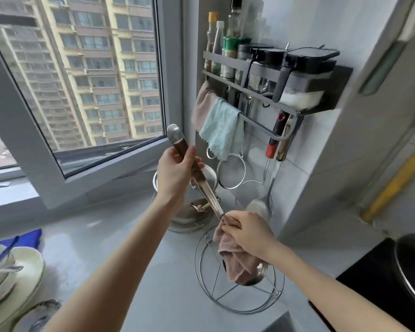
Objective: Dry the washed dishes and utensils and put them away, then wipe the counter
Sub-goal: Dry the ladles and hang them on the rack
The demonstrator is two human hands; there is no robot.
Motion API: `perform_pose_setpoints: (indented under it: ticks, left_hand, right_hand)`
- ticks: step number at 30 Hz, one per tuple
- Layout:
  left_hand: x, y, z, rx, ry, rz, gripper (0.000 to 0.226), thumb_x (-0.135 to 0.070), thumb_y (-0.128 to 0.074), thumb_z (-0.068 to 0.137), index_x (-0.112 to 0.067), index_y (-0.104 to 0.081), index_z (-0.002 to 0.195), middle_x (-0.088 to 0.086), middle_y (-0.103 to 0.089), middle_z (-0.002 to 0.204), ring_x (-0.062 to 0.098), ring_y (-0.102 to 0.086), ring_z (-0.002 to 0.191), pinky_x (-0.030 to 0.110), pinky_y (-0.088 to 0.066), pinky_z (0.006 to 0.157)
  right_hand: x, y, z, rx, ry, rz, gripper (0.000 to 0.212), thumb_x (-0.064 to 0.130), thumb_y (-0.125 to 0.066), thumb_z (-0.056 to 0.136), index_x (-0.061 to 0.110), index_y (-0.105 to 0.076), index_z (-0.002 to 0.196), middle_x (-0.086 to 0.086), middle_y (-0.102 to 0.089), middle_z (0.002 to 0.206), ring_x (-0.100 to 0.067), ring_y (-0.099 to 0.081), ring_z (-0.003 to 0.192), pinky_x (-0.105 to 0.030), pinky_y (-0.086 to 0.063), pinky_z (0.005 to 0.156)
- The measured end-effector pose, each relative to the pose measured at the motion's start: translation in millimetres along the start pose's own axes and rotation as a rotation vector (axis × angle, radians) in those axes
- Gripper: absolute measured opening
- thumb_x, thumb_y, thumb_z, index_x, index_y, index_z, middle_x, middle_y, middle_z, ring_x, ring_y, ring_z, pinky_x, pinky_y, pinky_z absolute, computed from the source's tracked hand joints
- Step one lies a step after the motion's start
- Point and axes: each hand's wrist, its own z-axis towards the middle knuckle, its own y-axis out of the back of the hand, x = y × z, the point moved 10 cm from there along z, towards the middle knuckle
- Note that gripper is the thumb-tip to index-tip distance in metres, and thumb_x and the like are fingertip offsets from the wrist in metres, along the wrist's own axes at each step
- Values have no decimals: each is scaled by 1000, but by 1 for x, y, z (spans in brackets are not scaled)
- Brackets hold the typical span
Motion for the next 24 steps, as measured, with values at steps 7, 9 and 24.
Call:
perform_pose_setpoints:
  ticks: [7,9,24]
  left_hand:
    - [-6,-21,22,269,78,-78,11,-11,-48,97,-6,-54,89,17,-67,85,24,-69,80,31,-59,69]
    - [-4,-31,23,298,96,-77,11,-11,-48,96,-5,-55,91,19,-67,90,28,-67,85,37,-58,78]
    - [10,-4,95,158,273,-78,15,-10,-54,93,1,-52,83,20,-64,81,30,-68,74,39,-60,65]
  right_hand:
    - [-7,98,8,-460,-101,400,12,26,-53,96,19,-62,91,12,-64,81,6,-58,77,-12,-43,68]
    - [11,114,23,-607,-80,549,20,31,-45,99,17,-57,99,11,-62,84,7,-57,72,-11,-43,64]
    - [21,15,43,-191,23,-12,40,26,-55,94,22,-45,133,0,-67,112,-25,-65,96,-36,-49,81]
